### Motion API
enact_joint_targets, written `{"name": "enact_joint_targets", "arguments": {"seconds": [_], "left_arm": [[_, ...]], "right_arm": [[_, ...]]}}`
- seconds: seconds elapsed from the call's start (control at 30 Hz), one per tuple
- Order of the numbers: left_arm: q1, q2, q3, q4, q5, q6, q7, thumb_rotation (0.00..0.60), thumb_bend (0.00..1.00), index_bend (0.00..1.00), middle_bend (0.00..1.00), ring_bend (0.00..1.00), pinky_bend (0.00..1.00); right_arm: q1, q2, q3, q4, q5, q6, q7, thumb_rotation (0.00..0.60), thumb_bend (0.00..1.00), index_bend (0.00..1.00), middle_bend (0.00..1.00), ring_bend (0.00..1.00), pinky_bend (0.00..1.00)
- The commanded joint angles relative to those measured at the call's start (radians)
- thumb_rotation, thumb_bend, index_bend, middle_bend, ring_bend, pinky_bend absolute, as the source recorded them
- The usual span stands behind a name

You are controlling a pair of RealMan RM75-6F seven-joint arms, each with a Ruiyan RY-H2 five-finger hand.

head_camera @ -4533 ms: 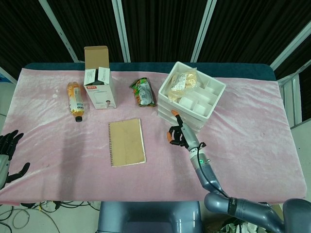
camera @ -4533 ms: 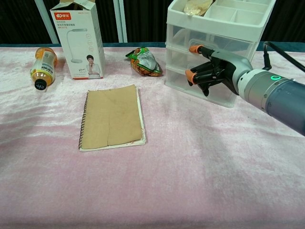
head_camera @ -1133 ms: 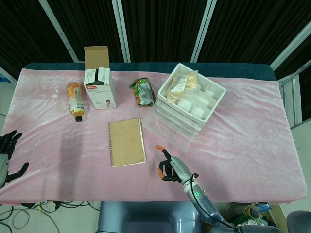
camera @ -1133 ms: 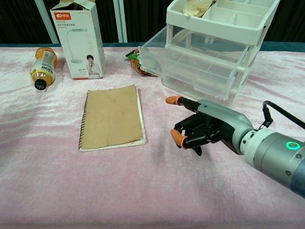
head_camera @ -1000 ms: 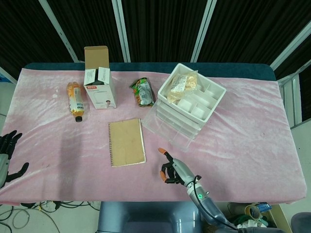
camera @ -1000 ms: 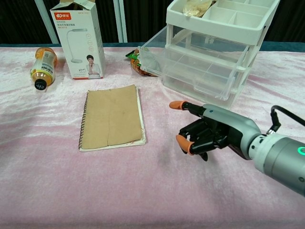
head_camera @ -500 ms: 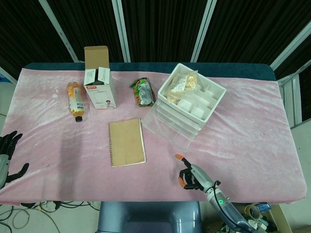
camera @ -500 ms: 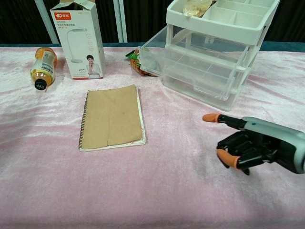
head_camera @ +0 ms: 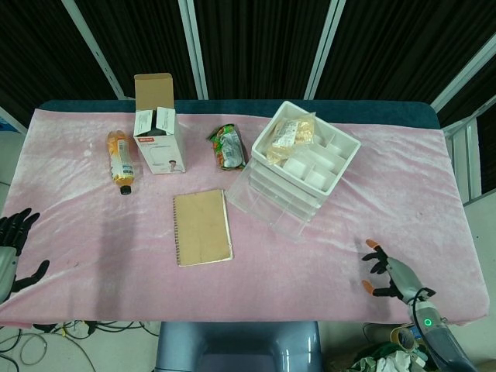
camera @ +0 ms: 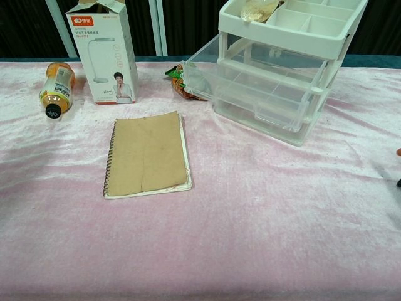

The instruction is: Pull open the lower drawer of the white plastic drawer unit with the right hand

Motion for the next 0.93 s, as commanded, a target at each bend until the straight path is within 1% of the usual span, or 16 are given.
{"name": "enact_joint_targets", "arguments": {"seconds": [0.03,0.1,0.23,0.33,0.5,0.7,0.83,0.93], "left_arm": [[0.001,-0.003,-0.003,0.002,0.003,0.008,-0.005,0.600,0.31,0.06,0.01,0.00,0.00],[0.002,-0.002,-0.003,0.003,0.004,0.010,-0.004,0.600,0.31,0.06,0.01,0.00,0.00],[0.003,0.003,-0.001,-0.008,-0.003,0.002,-0.011,0.600,0.31,0.06,0.01,0.00,0.00],[0.002,0.007,0.004,-0.017,0.000,-0.004,-0.012,0.600,0.31,0.06,0.01,0.00,0.00],[0.008,0.006,0.014,-0.022,0.021,0.008,-0.007,0.600,0.31,0.06,0.01,0.00,0.00],[0.010,0.003,0.017,-0.010,0.025,0.010,-0.003,0.600,0.31,0.06,0.01,0.00,0.00],[0.009,-0.006,0.008,0.013,0.036,0.029,-0.012,0.600,0.31,0.06,0.01,0.00,0.00],[0.009,-0.011,0.004,0.027,0.044,0.041,-0.025,0.600,0.31,0.06,0.01,0.00,0.00]], "right_arm": [[-0.080,0.059,0.043,0.008,0.086,0.198,-0.224,0.600,0.19,0.05,0.12,0.24,0.25],[-0.107,0.047,0.050,0.014,0.058,0.274,-0.253,0.600,0.17,0.05,0.10,0.23,0.24],[-0.161,0.001,0.057,0.058,-0.037,0.438,-0.296,0.600,0.16,0.05,0.09,0.22,0.23],[-0.181,-0.022,0.057,0.081,-0.095,0.504,-0.313,0.600,0.16,0.04,0.09,0.21,0.22],[-0.194,-0.005,0.044,0.062,-0.154,0.529,-0.395,0.600,0.16,0.04,0.07,0.21,0.21],[-0.207,0.010,0.055,0.055,-0.175,0.535,-0.382,0.600,0.16,0.04,0.07,0.21,0.21],[-0.215,0.018,0.065,0.039,-0.182,0.536,-0.356,0.600,0.15,0.04,0.07,0.21,0.21],[-0.215,0.019,0.067,0.033,-0.187,0.526,-0.360,0.600,0.15,0.04,0.07,0.21,0.21]]}}
